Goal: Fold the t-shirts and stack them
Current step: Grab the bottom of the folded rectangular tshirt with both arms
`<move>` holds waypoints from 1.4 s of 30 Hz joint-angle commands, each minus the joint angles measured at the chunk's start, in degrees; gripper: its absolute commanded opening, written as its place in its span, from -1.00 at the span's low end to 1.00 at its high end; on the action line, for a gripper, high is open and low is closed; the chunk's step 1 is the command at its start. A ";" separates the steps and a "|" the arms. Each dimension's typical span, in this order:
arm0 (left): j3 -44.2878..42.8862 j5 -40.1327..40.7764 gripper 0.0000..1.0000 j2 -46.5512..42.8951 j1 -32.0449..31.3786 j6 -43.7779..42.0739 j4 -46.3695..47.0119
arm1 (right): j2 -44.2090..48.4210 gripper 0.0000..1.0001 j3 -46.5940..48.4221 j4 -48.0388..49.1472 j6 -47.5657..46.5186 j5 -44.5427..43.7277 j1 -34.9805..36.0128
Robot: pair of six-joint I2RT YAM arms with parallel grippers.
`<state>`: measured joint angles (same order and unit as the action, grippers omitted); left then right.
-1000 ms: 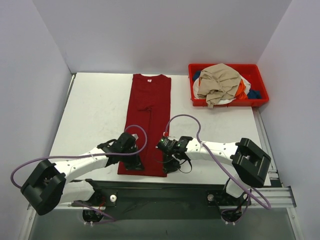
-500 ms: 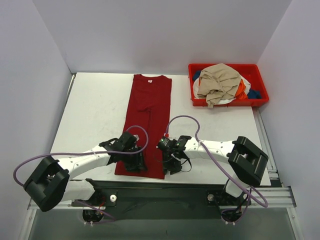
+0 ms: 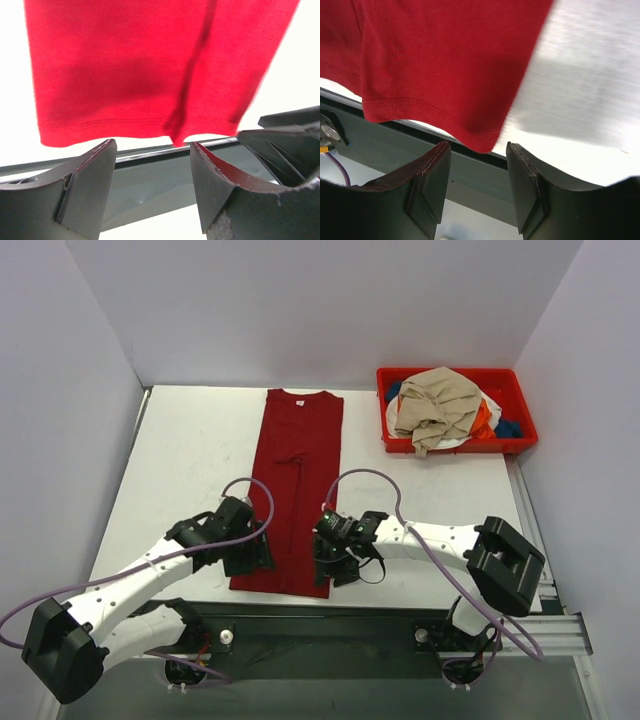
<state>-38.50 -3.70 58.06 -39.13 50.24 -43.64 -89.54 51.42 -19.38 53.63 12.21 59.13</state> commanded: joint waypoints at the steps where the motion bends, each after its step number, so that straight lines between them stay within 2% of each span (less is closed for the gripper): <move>1: 0.35 3.18 0.42 -2.25 2.22 -1.19 -7.16 | -3.79 -0.03 0.79 1.18 -0.98 3.26 1.24; 9: 1.94 7.31 0.44 -3.13 3.89 -1.46 -10.94 | -6.44 -0.13 1.49 -2.24 0.25 0.89 1.51; 12: 1.85 7.57 0.43 -2.08 3.89 -1.20 -10.85 | -5.91 -0.30 0.79 -2.42 0.25 -0.69 1.33; 16: 2.11 7.57 0.42 -1.02 3.72 -0.76 -9.98 | -5.56 -0.77 0.00 -3.30 -0.01 -1.04 0.55; 17: 2.29 7.57 0.41 -0.67 3.54 -0.41 -9.89 | -5.21 -0.80 -0.26 -3.82 -0.01 -1.31 -0.15; 24: 3.17 8.36 0.26 0.56 1.52 1.62 -9.27 | -1.52 -0.82 -3.16 -4.62 -0.10 -1.92 -2.88; 42: 3.96 12.23 -0.19 4.43 -1.56 3.90 -6.55 | -0.90 -0.82 -2.55 -6.20 -1.68 -1.57 -3.85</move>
<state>-34.41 6.46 62.98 -40.42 53.32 -51.81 -92.38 48.75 -21.54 52.45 12.67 55.79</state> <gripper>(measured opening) 0.413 0.093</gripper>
